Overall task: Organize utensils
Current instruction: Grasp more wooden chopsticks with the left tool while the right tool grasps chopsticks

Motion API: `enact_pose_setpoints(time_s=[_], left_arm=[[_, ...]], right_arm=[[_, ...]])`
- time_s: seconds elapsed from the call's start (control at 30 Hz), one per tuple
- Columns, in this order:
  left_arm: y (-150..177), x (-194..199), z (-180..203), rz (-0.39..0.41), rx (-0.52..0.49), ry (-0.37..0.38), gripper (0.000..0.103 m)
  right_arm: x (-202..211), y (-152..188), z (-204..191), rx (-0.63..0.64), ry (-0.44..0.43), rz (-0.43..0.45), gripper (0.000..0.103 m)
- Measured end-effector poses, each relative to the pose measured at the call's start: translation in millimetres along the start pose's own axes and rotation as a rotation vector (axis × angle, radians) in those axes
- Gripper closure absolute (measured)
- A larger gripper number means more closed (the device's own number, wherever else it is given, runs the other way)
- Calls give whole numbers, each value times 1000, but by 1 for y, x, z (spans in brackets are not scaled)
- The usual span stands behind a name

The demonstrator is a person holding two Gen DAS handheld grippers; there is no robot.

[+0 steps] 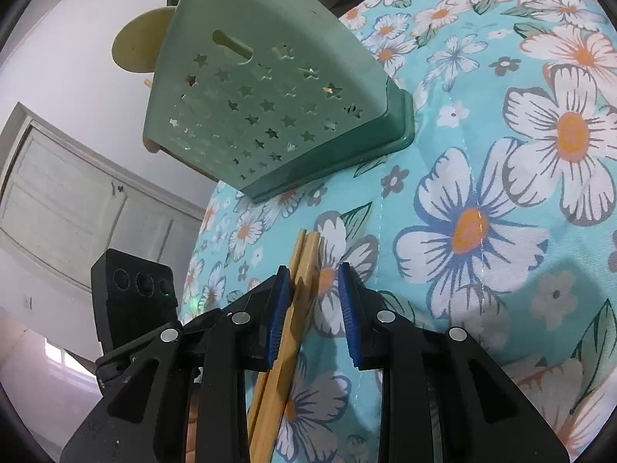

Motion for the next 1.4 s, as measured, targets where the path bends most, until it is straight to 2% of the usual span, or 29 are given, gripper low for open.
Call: enact_pose_setpoints(time_s=[0.13, 0.4, 0.67, 0.87, 1.0, 1.2, 1.3, 1.4], left_arm=[[-1, 5, -2, 2, 10, 1, 97], [-3, 10, -6, 17, 32, -8, 97], [-7, 23, -14, 48, 45, -37, 97], [-13, 38, -17, 93, 40, -48, 97], [-13, 48, -10, 115, 26, -24, 97], [-8, 51, -1, 160, -59, -102, 97], [-3, 51, 1, 170, -91, -133, 97], [2, 46, 4, 142, -65, -97, 97]], right_arm=[[2, 1, 4, -1, 6, -3, 88], [9, 1, 15, -45, -20, 15, 97], [14, 0, 13, -38, -6, 22, 97], [25, -3, 16, -35, 38, 55, 97], [28, -2, 16, -44, 17, 48, 97], [25, 1, 14, -46, -11, 23, 88], [23, 1, 15, -73, -34, 25, 87], [22, 1, 16, -90, -44, 27, 87]])
Point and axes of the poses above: each gripper's, at about its wrist camera, not at the fingertips, and x roughly against the way its jaws point, z to its right, y to its underside, the point moved 7 cm from there along -x, roughly the way its jaws point, and after that the axes turned 10 degrees about -y, right-handed, at the moved point
